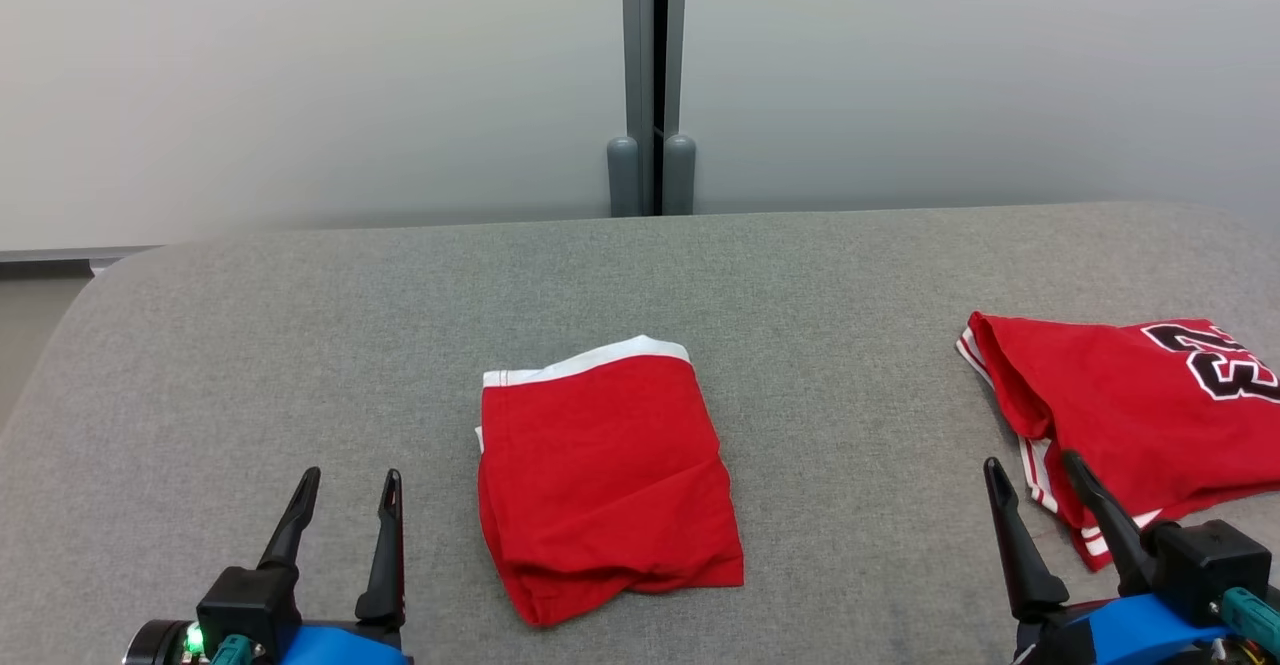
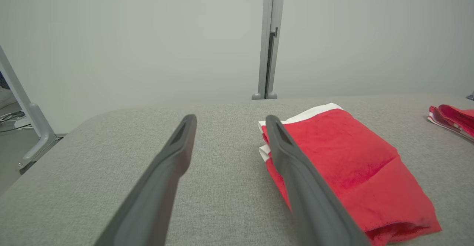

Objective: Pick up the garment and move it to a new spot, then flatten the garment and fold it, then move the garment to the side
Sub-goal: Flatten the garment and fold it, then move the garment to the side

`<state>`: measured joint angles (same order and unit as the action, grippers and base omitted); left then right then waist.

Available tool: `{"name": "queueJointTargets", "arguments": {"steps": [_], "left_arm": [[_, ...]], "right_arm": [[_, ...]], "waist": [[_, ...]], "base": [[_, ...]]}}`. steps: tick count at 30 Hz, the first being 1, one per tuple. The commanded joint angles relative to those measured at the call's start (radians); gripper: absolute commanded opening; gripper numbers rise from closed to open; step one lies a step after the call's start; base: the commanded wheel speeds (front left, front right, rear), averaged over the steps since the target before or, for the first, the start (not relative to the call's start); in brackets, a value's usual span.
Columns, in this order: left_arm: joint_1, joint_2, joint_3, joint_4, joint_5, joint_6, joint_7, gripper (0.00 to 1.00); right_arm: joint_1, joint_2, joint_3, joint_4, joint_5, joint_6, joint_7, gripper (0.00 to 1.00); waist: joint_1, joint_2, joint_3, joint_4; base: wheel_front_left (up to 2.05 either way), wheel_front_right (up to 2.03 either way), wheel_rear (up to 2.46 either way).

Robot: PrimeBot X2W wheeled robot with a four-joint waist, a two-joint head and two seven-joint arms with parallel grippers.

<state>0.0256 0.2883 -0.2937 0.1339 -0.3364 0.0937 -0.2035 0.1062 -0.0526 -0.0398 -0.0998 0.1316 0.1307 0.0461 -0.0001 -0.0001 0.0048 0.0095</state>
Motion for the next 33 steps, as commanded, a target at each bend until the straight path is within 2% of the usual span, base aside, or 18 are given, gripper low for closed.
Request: {"name": "queueJointTargets", "arguments": {"steps": [1,10,25,31,33], "left_arm": [[0.014,0.006,0.001,-0.003,-0.006,0.004,0.004,1.00],[0.032,0.012,0.003,-0.003,-0.018,0.012,0.013,1.00],[0.009,0.026,0.001,-0.013,-0.023,0.021,0.013,1.00],[-0.027,0.027,-0.003,-0.027,-0.014,0.018,0.004,1.00],[-0.055,0.028,-0.005,-0.035,-0.009,0.014,-0.004,1.00]], "right_arm": [[0.019,0.001,-0.001,-0.014,-0.005,0.000,0.006,1.00],[0.056,0.002,-0.008,-0.076,-0.002,0.000,0.037,1.00],[0.046,0.002,-0.017,-0.072,0.007,0.000,0.035,1.00],[0.025,0.002,-0.006,-0.063,0.013,0.000,0.038,1.00],[-0.017,0.003,0.021,-0.023,0.021,0.000,0.031,1.00]], "waist": [[0.0001,0.0001,-0.007,-0.006],[0.0001,0.0001,-0.018,-0.010],[0.0001,0.0001,-0.012,-0.014],[0.0001,0.0001,0.027,0.009],[0.0001,0.0001,0.069,0.032]], "base": [[0.00,0.00,0.00],[0.00,0.00,0.00],[0.00,0.00,0.00],[0.00,0.00,0.00],[0.00,0.00,0.00]]}}
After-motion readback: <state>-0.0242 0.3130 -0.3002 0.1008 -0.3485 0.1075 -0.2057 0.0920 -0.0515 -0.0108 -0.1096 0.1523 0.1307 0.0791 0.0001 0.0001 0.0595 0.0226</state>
